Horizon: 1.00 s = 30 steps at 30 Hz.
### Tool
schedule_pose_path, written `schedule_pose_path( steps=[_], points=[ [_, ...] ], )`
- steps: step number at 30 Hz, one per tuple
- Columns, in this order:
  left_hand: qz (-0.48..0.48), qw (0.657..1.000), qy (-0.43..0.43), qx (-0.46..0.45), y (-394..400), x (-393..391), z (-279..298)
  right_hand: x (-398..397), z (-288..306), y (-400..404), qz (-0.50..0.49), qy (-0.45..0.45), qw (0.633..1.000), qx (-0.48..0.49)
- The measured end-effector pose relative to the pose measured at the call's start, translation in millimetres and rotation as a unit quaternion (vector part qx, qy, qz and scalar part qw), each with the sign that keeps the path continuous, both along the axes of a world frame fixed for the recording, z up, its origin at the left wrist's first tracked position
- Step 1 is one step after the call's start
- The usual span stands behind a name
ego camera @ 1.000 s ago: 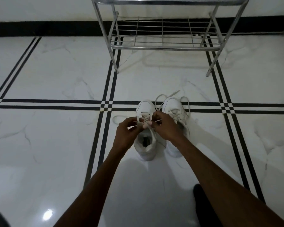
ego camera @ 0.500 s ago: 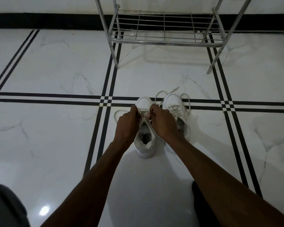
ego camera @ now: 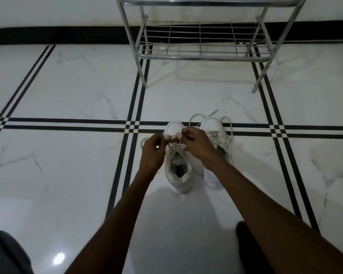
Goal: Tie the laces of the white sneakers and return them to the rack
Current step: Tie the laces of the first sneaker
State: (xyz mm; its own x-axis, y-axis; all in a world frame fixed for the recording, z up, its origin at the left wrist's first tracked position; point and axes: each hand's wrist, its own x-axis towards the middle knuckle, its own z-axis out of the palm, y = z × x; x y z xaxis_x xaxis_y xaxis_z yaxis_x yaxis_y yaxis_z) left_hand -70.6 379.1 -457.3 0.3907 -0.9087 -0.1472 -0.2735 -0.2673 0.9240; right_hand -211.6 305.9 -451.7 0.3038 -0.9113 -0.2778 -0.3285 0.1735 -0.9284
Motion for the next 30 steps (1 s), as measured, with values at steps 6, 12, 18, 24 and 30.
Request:
schedule_pose_path(
  steps=[6, 12, 18, 24, 30],
  points=[
    [-0.019, 0.993, 0.038, -0.113, -14, 15, 49, 4, 31, -14, 0.125, 0.016, 0.992, -0.032],
    [-0.12, 0.988, 0.074, -0.059, -16, 17, 44, 10, 55, -12, 0.293, 0.128, 0.943, -0.097],
    [-0.078, 0.994, 0.08, -0.006, -12, 12, 22, -1, 43, -27, 0.2, 0.183, 0.941, -0.202],
    [-0.089, 0.994, 0.059, -0.02, -11, 13, 13, 0, 33, -20, 0.052, 0.047, 0.984, -0.166],
    [-0.07, 0.973, -0.21, 0.062, -12, 28, -7, -6, 30, -17, 0.024, -0.101, 0.995, -0.008]
  ],
)
